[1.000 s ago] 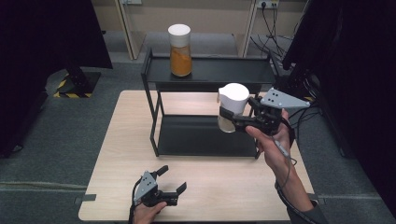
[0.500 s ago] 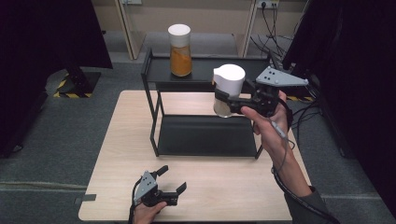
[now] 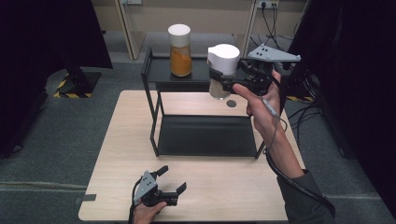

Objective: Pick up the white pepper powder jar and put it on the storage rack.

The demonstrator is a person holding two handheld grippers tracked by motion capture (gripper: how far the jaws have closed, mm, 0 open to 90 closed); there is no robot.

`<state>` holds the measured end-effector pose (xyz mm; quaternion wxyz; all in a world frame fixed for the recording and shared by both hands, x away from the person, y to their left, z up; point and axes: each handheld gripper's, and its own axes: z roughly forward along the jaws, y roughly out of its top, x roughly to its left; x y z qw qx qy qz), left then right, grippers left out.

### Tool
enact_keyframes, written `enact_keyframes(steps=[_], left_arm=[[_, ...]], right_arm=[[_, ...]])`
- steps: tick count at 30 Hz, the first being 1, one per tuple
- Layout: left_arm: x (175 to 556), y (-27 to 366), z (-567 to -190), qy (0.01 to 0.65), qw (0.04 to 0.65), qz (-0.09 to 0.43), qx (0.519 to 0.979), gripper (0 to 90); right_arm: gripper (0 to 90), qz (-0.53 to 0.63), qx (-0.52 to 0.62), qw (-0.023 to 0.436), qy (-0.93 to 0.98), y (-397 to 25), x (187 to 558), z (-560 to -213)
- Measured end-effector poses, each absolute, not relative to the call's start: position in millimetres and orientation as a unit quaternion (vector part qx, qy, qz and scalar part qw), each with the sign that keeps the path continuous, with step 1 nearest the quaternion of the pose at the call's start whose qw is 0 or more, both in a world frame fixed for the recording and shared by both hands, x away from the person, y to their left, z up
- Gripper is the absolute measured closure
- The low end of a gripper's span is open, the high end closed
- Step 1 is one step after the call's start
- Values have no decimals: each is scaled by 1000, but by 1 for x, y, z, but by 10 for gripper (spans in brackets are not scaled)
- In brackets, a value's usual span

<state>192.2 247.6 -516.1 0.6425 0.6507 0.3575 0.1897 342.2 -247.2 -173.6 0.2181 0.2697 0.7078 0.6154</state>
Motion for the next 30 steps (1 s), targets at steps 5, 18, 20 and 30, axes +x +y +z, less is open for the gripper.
enact_keyframes(steps=[5, 18, 20, 30], left_arm=[[192, 248, -516, 358, 641, 191, 651, 17], [192, 248, -516, 357, 643, 189, 651, 17], [192, 248, -516, 357, 643, 189, 651, 17], [191, 247, -515, 352, 644, 188, 652, 17]], right_arm=[[307, 610, 280, 229, 705, -238, 353, -167], [307, 594, 320, 250, 695, -219, 378, -162], [306, 588, 324, 255, 696, -216, 381, -162], [306, 580, 336, 279, 688, -200, 397, -170]])
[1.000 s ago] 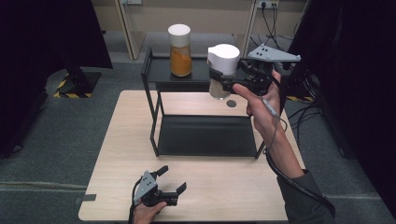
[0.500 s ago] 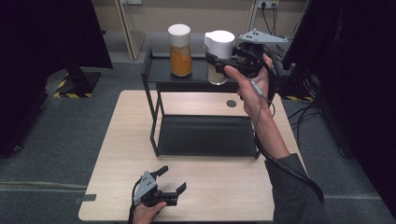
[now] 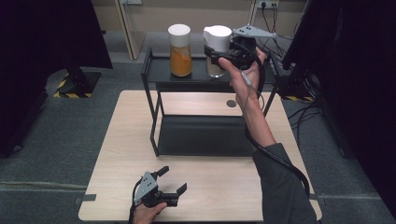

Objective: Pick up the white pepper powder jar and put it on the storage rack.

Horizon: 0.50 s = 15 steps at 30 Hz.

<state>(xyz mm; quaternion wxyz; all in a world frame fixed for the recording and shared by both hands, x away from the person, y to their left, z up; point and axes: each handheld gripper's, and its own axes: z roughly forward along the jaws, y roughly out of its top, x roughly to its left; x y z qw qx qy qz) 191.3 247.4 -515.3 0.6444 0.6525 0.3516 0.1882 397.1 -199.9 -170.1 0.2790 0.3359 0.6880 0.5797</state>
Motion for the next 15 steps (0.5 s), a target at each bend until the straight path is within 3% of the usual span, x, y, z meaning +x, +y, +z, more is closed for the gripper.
enact_keyframes(steps=[15], left_arm=[[191, 248, -515, 349, 646, 187, 653, 17]], right_arm=[[306, 577, 346, 290, 680, -185, 409, -184]])
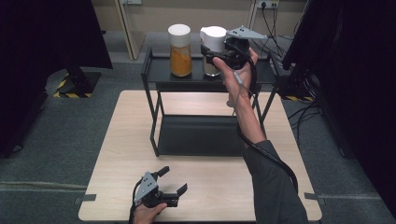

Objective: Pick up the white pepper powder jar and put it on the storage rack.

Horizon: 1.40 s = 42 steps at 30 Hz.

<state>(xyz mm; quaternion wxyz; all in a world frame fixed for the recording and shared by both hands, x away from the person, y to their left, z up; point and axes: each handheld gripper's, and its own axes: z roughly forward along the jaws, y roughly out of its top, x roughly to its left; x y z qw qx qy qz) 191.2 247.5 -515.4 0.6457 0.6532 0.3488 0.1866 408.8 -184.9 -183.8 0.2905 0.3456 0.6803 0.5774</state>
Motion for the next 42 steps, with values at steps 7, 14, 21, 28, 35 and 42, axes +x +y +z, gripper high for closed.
enact_keyframes(steps=[7, 14, 21, 28, 35, 42], left_arm=[[191, 247, -515, 349, 645, 185, 654, 17], [191, 247, -515, 350, 645, 186, 653, 17], [191, 248, -516, 353, 646, 183, 652, 17], [191, 248, -516, 354, 645, 183, 652, 17], [191, 248, -516, 354, 645, 182, 652, 17], [192, 248, -516, 355, 645, 181, 652, 17]], right_arm=[[306, 581, 341, 294, 678, -187, 409, -189], [303, 578, 331, 305, 681, -185, 406, -192], [111, 574, 348, 312, 672, -184, 400, -189], [10, 569, 358, 300, 677, -191, 393, -186], [4, 573, 345, 296, 682, -203, 386, -190], [4, 587, 338, 287, 677, -215, 378, -196]])
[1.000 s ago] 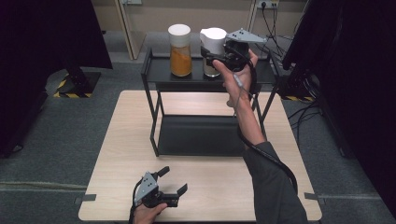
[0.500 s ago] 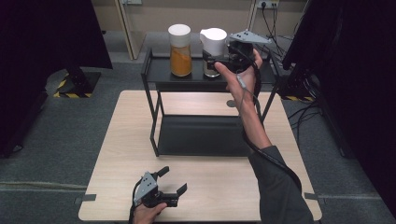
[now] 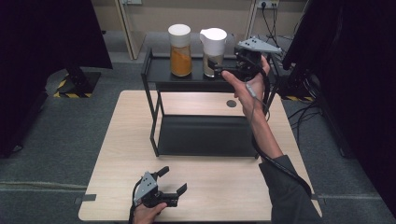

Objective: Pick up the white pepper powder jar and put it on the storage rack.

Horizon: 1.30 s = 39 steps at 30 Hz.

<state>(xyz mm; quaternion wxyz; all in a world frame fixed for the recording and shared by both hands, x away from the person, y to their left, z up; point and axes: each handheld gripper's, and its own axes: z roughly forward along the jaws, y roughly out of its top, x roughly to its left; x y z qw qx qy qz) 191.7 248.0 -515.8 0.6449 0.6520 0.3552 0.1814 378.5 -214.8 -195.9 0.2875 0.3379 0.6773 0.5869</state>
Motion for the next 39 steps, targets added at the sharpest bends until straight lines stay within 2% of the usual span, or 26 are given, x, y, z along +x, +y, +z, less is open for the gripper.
enact_keyframes(steps=[39], left_arm=[[191, 248, -516, 355, 645, 185, 651, 17]], right_arm=[[3, 638, 268, 262, 673, -250, 311, -264]])
